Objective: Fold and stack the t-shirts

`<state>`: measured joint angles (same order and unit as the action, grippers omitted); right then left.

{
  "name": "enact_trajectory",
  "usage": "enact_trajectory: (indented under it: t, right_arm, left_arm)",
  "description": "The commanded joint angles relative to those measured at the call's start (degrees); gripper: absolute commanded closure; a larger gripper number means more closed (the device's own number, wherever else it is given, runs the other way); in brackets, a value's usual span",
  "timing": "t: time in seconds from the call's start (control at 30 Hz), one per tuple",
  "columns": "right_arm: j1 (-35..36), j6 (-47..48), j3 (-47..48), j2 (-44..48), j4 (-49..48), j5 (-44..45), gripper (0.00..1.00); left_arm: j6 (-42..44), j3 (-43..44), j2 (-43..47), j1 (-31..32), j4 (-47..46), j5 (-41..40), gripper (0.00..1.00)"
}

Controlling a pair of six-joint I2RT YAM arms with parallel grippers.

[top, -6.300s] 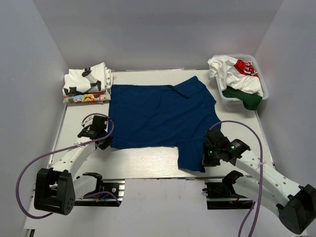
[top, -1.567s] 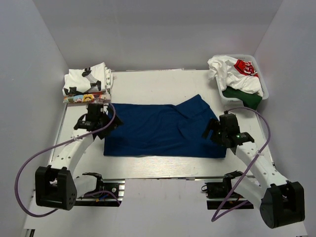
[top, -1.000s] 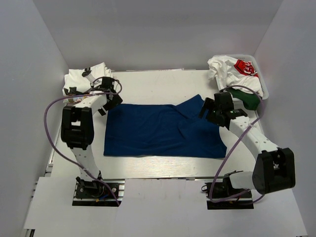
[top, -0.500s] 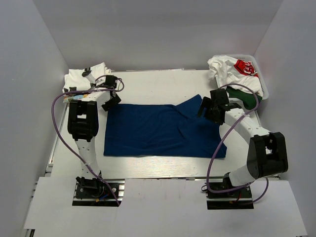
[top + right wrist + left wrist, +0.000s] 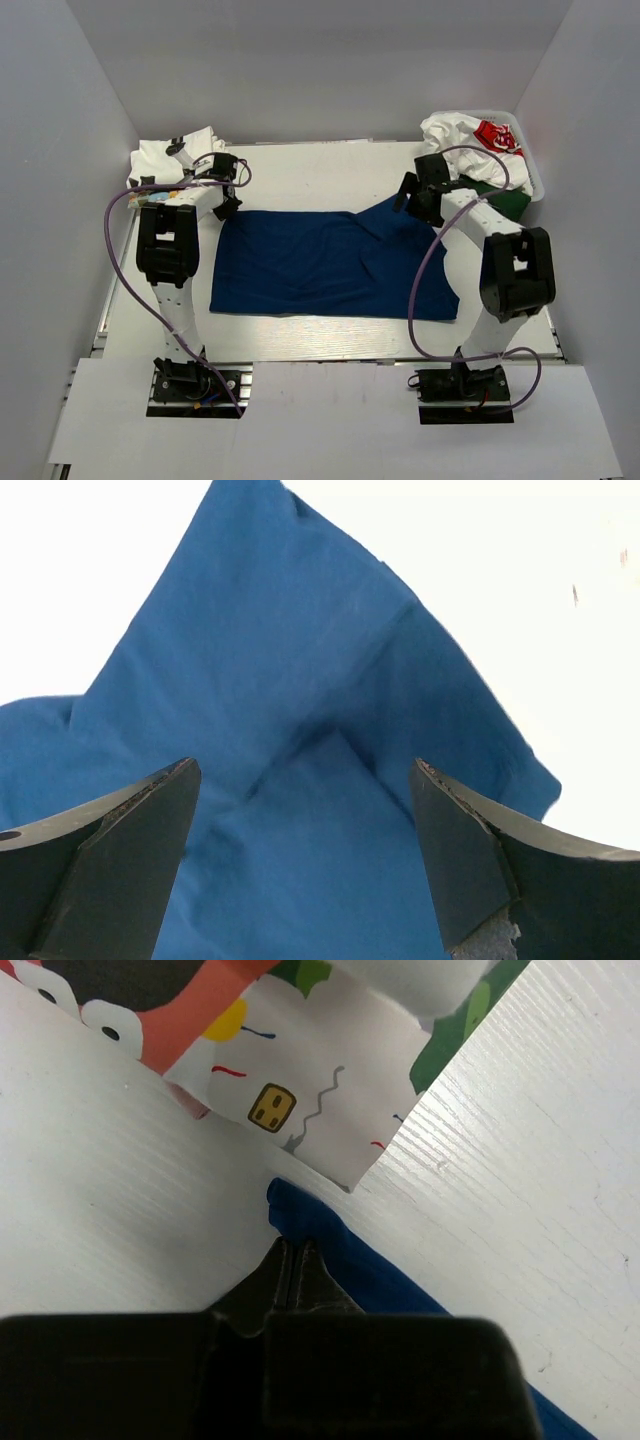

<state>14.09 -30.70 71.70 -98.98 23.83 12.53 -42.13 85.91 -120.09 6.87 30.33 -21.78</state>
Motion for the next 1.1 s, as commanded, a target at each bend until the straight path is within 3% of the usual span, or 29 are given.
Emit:
enact_trajectory:
  t: [0.0,0.27,0.97,1.07]
  right_arm:
    - [-0.64,0.20,6.23,-3.58,-0.02,2.67,0.10]
    - [-3.54,2.92,14.34,-14.83,1.22,3.03,0.10]
    - [-6.70,6.26,12.23,-19.76,-4.76,-4.01,0.10]
    - [-6.79,6.53,12.23,-19.94,-4.94,-5.41,0.16]
  left_arm:
    - [0.73,-2.41,1.79,-0.19,0.35,1.39,1.00]
    - [1.26,-4.08,3.46,-0.19,-1.49,2.53,1.00]
    - [0.73,-4.61,3.46,-0.19,-0.97,3.15,1.00]
    - [0.73,-4.61,3.46,-0.19,-0.97,3.15,1.00]
